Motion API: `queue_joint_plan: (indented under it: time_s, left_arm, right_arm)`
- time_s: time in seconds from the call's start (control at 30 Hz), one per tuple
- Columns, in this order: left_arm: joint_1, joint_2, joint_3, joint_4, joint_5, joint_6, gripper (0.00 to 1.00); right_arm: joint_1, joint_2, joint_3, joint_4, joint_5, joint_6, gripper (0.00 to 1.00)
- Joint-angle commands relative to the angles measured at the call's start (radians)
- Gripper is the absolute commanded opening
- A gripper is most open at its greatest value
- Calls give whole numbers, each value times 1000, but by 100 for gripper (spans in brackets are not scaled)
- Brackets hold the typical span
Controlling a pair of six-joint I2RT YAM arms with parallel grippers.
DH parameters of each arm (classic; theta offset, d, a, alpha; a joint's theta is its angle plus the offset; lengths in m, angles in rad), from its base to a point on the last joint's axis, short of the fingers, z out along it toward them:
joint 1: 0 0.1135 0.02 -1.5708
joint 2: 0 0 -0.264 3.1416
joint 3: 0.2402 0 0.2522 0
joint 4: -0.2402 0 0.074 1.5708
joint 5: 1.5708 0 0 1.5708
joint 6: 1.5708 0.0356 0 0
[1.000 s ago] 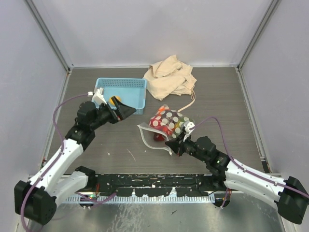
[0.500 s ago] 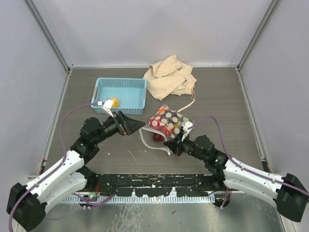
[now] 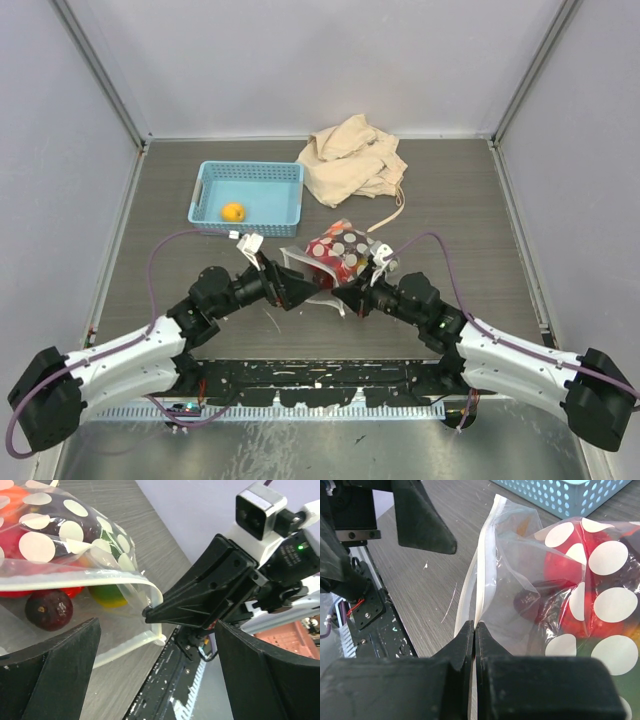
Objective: Open the zip-top bag and remove the fake food
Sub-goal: Pick up the fake vegetable from the zipper food storage bag.
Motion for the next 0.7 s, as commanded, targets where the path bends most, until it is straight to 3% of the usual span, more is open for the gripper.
queue_joint_plan:
  time_s: [0.0, 0.2, 0.47, 0.67]
  left_arm:
    - [-54, 80, -3, 186, -110, 85, 96]
    - [-108, 174, 26, 209, -138, 150, 92]
    - [-146, 118, 8, 143, -239, 189, 91]
    - [-161, 104, 29, 48, -265, 196, 88]
  right_arm:
    - [-13, 13, 43, 75, -49, 2, 1]
    - [-49, -24, 33, 50, -64, 18, 1]
    - [-69, -11, 47, 30, -64, 41, 1]
    - [-69, 63, 38, 136, -73, 122, 1]
